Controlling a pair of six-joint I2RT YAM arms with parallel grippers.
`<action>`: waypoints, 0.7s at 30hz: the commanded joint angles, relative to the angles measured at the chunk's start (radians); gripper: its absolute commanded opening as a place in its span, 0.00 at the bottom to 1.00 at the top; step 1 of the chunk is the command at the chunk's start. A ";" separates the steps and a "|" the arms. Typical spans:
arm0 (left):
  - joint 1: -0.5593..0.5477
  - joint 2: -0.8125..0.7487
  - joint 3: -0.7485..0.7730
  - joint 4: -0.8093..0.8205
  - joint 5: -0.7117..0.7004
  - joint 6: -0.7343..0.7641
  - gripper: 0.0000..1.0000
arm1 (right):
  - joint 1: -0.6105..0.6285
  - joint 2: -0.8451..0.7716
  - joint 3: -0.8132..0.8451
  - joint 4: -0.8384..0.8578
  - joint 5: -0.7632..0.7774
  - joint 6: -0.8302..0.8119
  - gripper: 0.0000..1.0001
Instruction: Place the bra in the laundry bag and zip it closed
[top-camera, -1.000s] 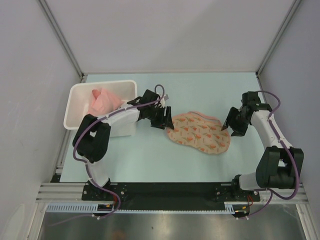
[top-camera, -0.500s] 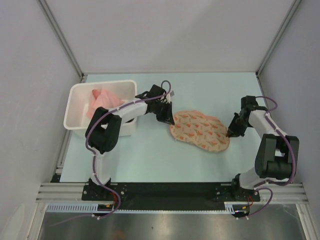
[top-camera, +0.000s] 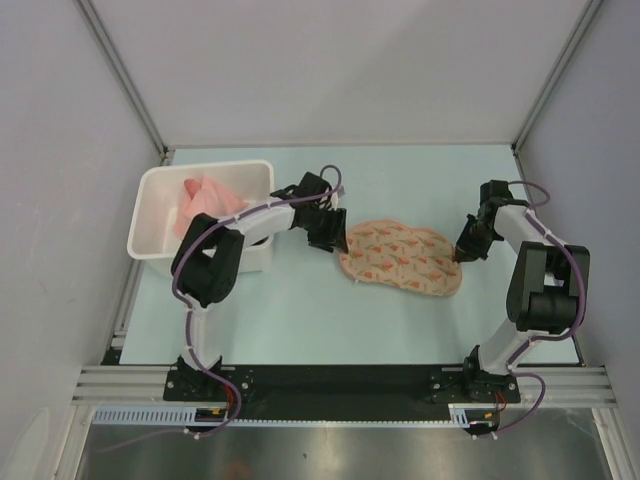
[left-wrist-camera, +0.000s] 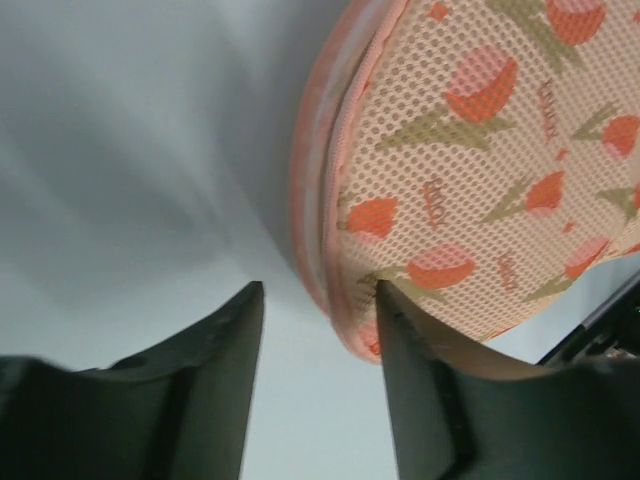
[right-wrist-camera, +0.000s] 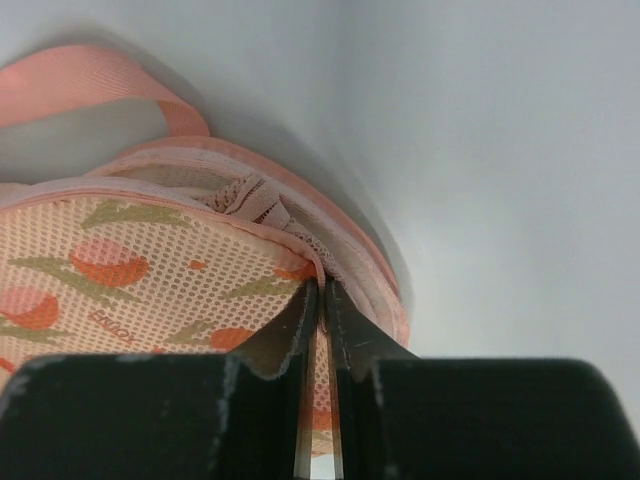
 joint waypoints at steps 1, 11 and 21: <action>0.007 -0.171 -0.106 -0.007 -0.081 -0.002 0.59 | -0.008 -0.006 0.058 0.016 -0.005 -0.026 0.12; -0.174 -0.642 -0.574 0.359 -0.173 -0.068 0.58 | -0.009 0.081 0.103 0.012 -0.069 -0.006 0.13; -0.407 -0.551 -0.749 0.780 -0.538 0.007 0.52 | -0.009 0.104 0.109 0.014 -0.141 0.030 0.13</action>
